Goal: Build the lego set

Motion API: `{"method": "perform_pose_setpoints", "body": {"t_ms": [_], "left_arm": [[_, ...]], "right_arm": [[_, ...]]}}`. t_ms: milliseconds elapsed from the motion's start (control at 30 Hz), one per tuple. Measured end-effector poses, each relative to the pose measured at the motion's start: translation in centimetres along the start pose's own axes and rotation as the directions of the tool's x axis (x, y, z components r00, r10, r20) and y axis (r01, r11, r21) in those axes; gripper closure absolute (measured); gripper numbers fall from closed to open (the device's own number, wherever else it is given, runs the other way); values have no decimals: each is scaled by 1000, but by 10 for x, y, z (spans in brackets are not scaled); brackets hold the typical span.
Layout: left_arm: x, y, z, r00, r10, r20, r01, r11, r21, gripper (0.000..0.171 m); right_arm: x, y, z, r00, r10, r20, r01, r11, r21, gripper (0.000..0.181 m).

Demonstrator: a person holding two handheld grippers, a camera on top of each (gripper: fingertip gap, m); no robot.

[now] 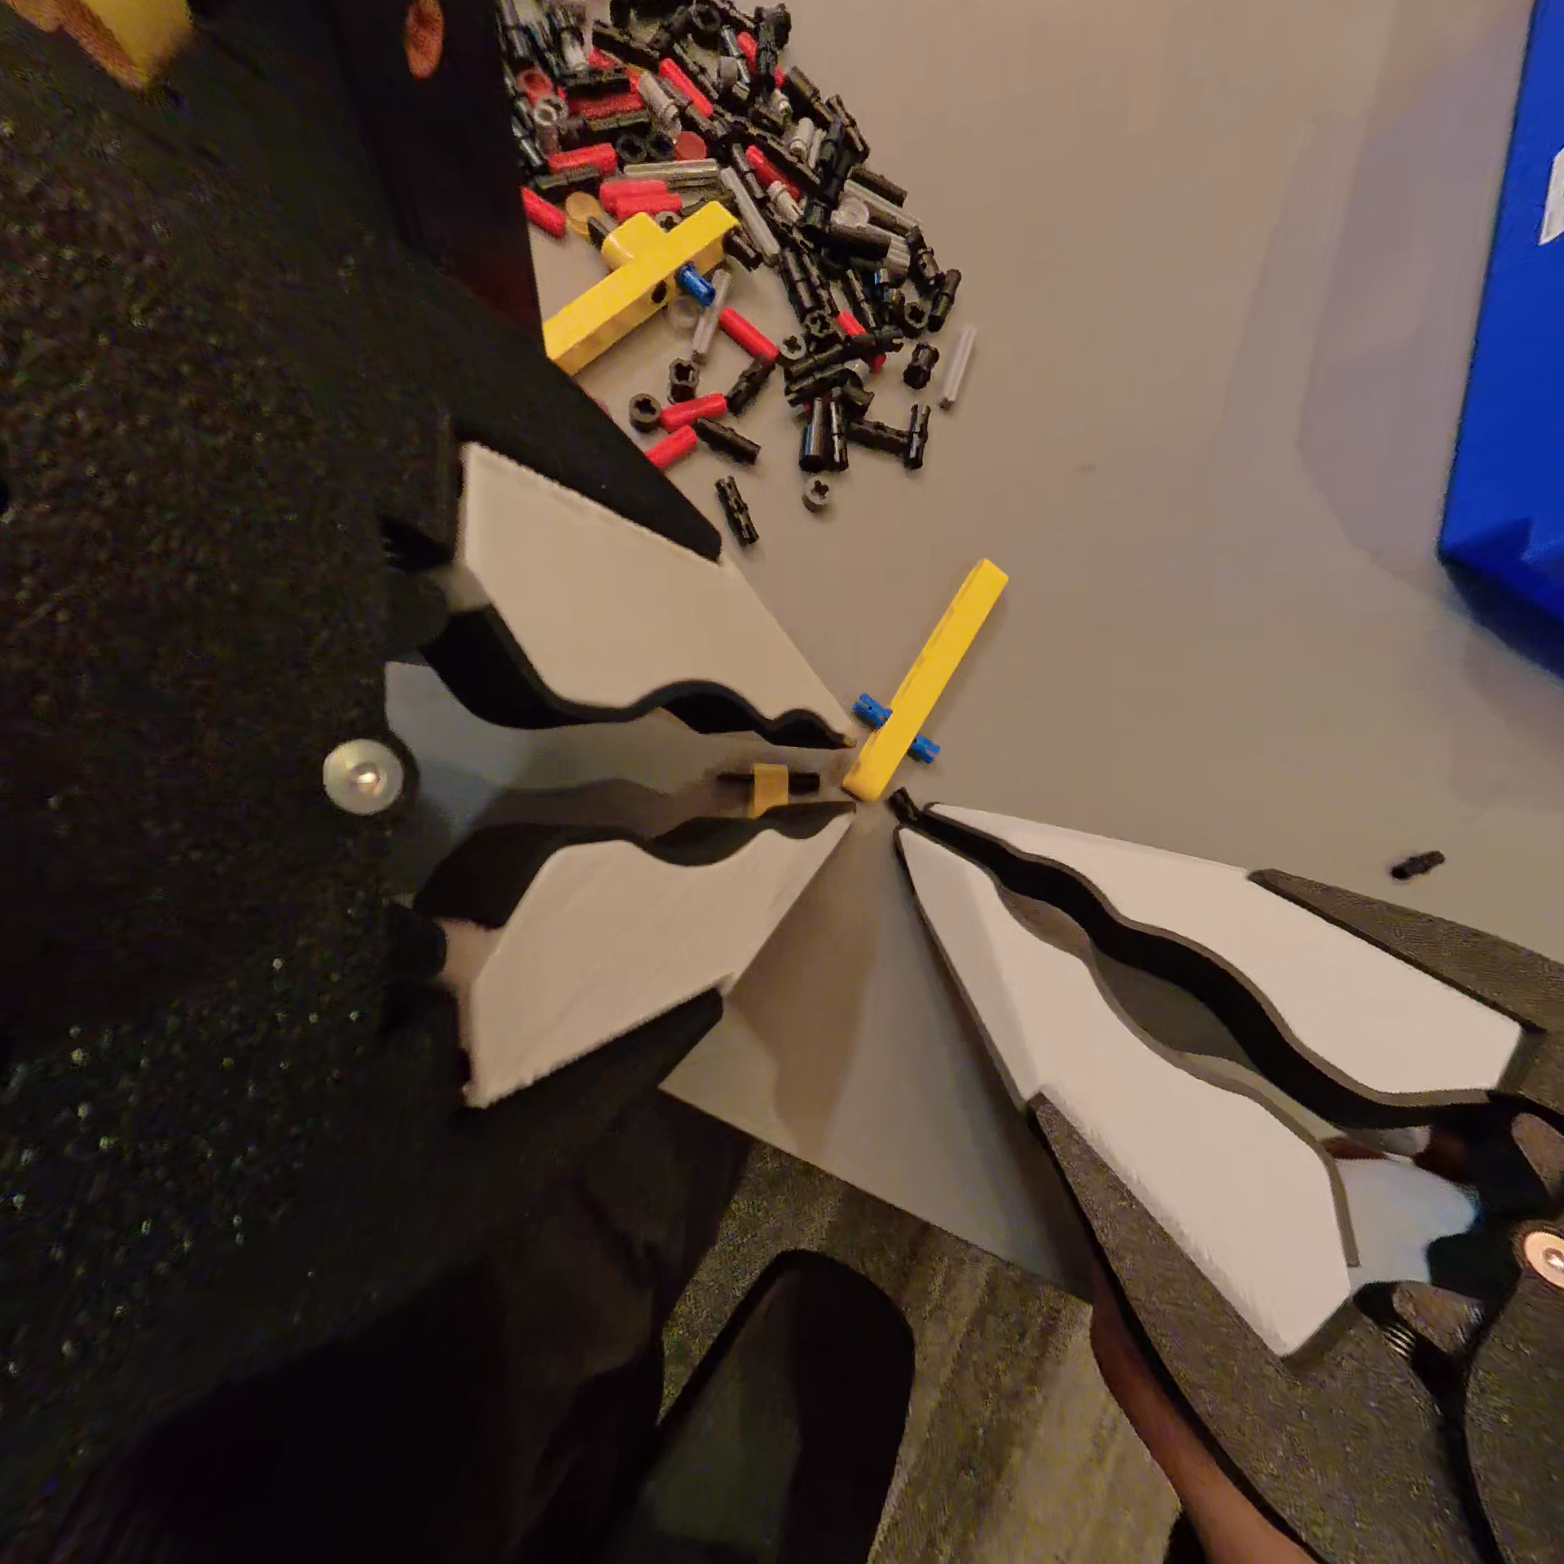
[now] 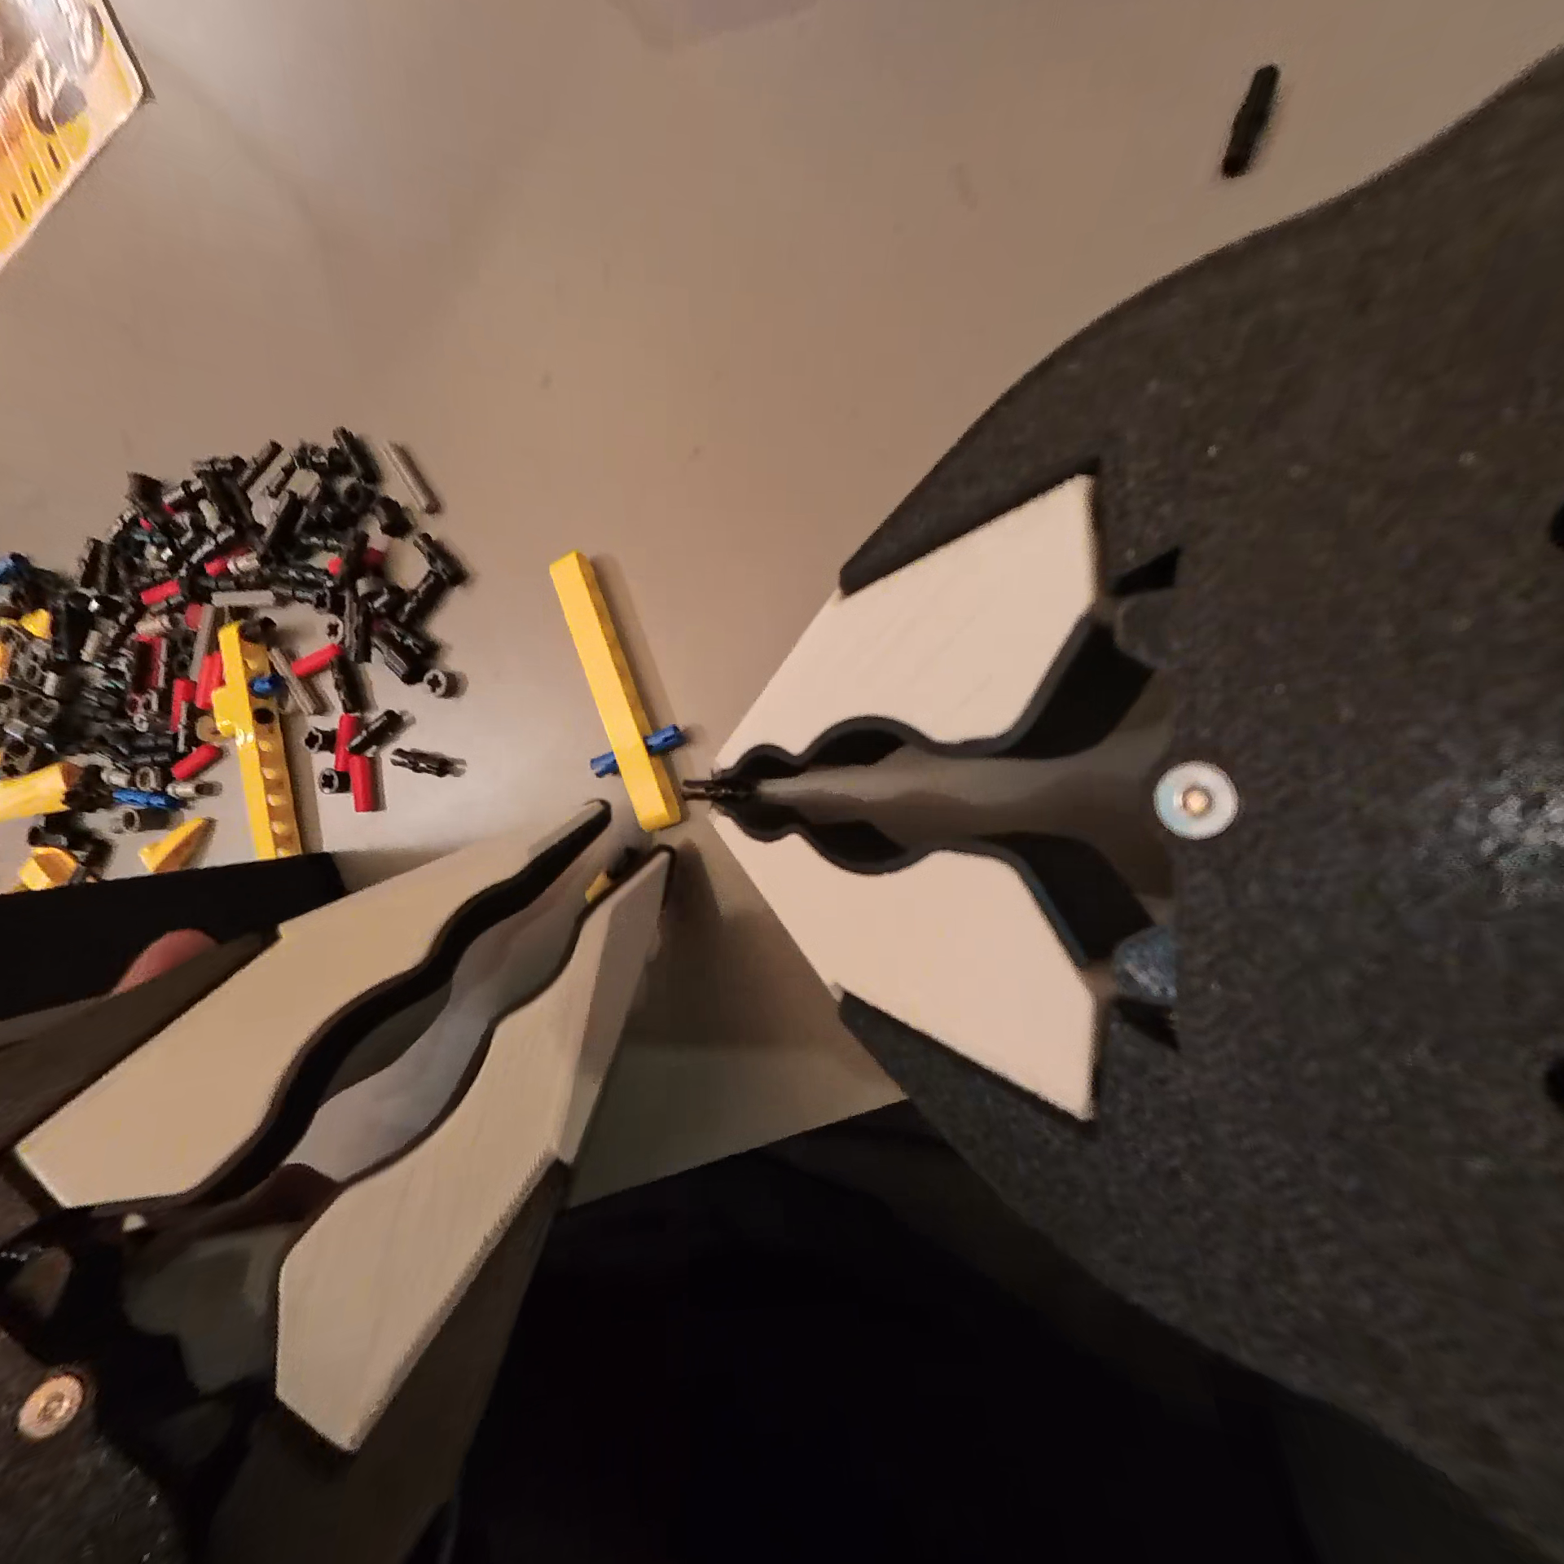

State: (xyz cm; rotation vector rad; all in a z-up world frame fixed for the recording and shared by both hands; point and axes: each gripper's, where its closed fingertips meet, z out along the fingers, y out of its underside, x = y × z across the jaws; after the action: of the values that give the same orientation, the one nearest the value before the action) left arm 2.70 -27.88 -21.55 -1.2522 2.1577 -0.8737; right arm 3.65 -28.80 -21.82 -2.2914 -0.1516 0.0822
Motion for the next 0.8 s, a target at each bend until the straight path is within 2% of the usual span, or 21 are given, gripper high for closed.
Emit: {"method": "perform_pose_setpoints", "body": {"t_ms": [367,633,800], "left_arm": [[1,0,5,999,3,-33,-3,1000,-14,170],[1,1,4,999,24,-41,-26,999,-26,169],[1,1,4,999,37,-38,-38,999,-30,169]], "right_arm": [[0,-4,5,995,-84,54,84,996,7,178],[-1,-3,4,963,-254,88,253,967,22,178],[-6,-2,3,962,-239,131,237,971,24,178]]}}
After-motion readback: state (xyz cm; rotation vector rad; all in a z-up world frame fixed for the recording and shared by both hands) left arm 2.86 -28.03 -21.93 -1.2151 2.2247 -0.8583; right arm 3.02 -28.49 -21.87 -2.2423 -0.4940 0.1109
